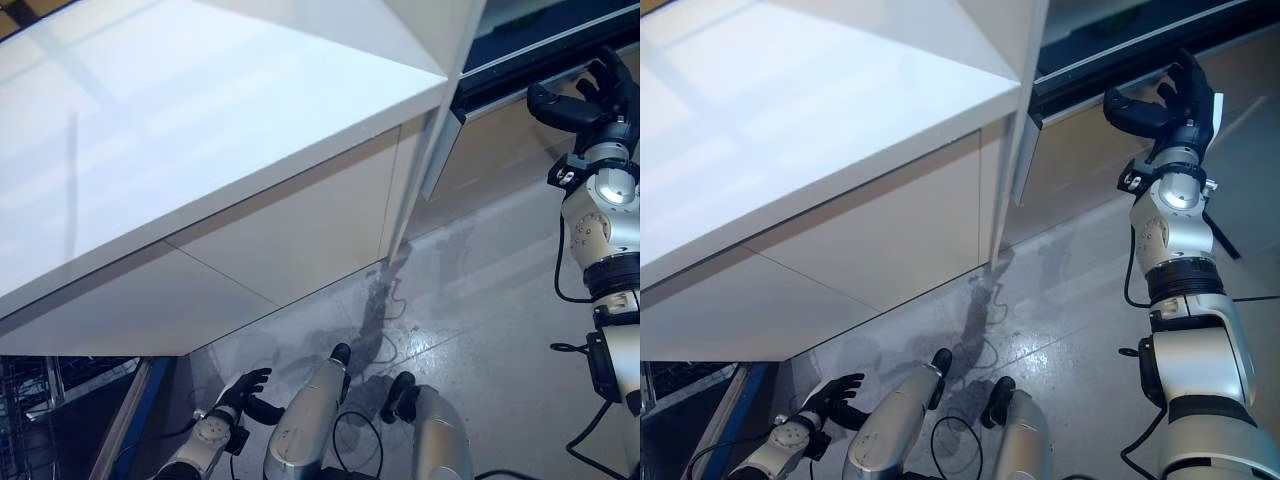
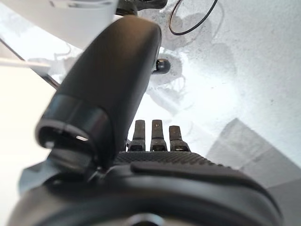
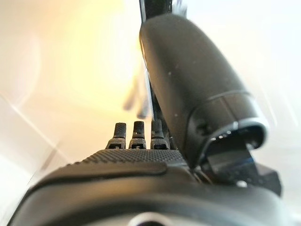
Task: Put drinks into fridge and close the fridge
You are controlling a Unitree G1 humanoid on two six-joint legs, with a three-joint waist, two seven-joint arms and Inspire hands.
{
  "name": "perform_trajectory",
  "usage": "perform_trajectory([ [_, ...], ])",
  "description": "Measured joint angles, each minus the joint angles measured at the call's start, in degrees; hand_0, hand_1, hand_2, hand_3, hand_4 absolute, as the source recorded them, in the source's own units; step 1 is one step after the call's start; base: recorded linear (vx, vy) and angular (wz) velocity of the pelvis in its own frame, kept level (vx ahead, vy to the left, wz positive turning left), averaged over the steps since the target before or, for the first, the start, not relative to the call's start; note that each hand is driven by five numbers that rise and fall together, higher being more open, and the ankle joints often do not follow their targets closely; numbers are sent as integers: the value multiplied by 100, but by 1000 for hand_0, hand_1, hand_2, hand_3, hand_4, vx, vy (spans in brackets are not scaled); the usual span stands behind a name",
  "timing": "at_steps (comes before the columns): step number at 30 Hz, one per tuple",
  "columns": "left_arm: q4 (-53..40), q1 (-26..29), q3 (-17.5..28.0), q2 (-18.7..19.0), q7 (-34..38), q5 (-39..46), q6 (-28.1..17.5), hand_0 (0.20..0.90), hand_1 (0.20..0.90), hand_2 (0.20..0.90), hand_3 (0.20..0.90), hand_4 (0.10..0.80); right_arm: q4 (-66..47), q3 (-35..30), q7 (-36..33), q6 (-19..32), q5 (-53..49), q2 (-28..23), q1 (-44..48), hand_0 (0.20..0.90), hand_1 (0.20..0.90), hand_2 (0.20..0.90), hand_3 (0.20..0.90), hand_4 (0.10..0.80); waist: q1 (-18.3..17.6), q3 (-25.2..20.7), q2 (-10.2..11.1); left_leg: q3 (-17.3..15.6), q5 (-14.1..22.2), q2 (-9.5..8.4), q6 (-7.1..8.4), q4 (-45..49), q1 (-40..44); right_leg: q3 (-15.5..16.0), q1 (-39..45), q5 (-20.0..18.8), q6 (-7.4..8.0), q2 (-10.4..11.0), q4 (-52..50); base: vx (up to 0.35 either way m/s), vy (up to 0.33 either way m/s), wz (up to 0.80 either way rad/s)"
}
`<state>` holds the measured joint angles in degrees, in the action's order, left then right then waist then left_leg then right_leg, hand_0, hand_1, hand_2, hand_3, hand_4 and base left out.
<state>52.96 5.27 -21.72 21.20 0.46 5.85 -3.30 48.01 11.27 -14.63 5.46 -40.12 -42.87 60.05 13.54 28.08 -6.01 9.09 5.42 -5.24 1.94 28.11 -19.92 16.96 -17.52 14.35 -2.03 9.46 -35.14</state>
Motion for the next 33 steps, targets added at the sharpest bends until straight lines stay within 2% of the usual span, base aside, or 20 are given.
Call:
perform_trajectory([
  [5, -2, -61, 1, 10, -3, -96, -5, 900, 900, 900, 900, 800, 1, 36, 71, 1, 2, 3, 58, 900, 900, 900, 900, 800, 206, -6, 14, -4, -2, -4, -25, -103, 231, 8, 268, -33, 114, 9, 176, 64, -23, 2],
  [12, -7, -41, -9, 87, -14, -238, -7, 900, 900, 900, 900, 800, 40, 9, 68, -3, -10, 73, 34, 900, 900, 900, 900, 800, 80, -40, 110, -91, 5, 30, -117, -174, 405, -60, 484, -161, 221, -44, 468, 5, -45, -7],
  [15, -18, -59, -6, 254, -35, -238, 21, 900, 900, 900, 900, 800, -62, -92, 70, -5, -7, 296, -162, 900, 900, 900, 900, 800, -22, -153, 323, -273, -20, 139, -147, -454, 599, -248, 593, -304, 227, -157, 783, -35, -102, -34],
  [17, -27, -58, 57, 323, -103, -233, 53, 900, 900, 900, 900, 800, -428, -278, 72, -7, 3, 421, -604, 900, 900, 900, 900, 800, -83, -239, 476, -391, -38, 208, -165, -605, 708, -340, 645, -388, 216, -238, 992, -23, -99, -32],
  [19, -39, -155, 174, 367, -279, -206, 185, 900, 900, 900, 900, 800, -1084, -439, 117, -11, 148, 648, -1446, 900, 900, 900, 900, 800, -189, -406, 660, -541, -82, 285, -187, -854, 883, -491, 803, -552, 255, -336, 1341, 7, -83, -45],
  [22, -61, -360, 451, 261, -496, -87, 309, 900, 900, 900, 900, 800, -1794, -482, 266, -54, 315, 1064, -2787, 900, 900, 900, 900, 800, -558, -733, 836, -732, -156, 341, -247, -1258, 1147, -687, 1005, -763, 337, -429, 1838, 51, -74, -39],
  [24, -55, -527, 717, 85, -606, 49, 334, 900, 900, 900, 900, 800, -1948, -521, 410, -48, 548, 1466, -3843, 900, 900, 900, 900, 800, -762, -1006, 828, -877, -182, 363, -289, -1580, 1427, -817, 1247, -909, 394, -472, 2200, 52, -71, -42],
  [27, -47, -664, 886, -102, -666, 319, 359, 900, 900, 900, 900, 800, -1842, -509, 675, -48, 693, 1697, -5034, 900, 900, 900, 900, 800, -983, -1296, 697, -1040, -230, 378, -336, -1989, 1738, -945, 1522, -1061, 454, -543, 2659, -6, -75, -31],
  [29, -10, -727, 1002, -234, -741, 467, 360, 900, 900, 900, 900, 800, -1511, -456, 811, -48, 782, 1868, -5576, 900, 900, 900, 900, 800, -1166, -1453, 616, -1065, -257, 378, -344, -2195, 1937, -955, 1719, -1122, 478, -556, 2912, -30, -34, -13],
  [33, 63, -785, 1116, -390, -750, 496, 369, 900, 900, 900, 900, 800, -777, -297, 1006, -50, 1183, 2348, -6060, 900, 900, 900, 900, 800, -1370, -1738, 591, -1121, -333, 424, -313, -2553, 2224, -993, 1953, -1197, 466, -618, 3216, -61, 1, -8],
])
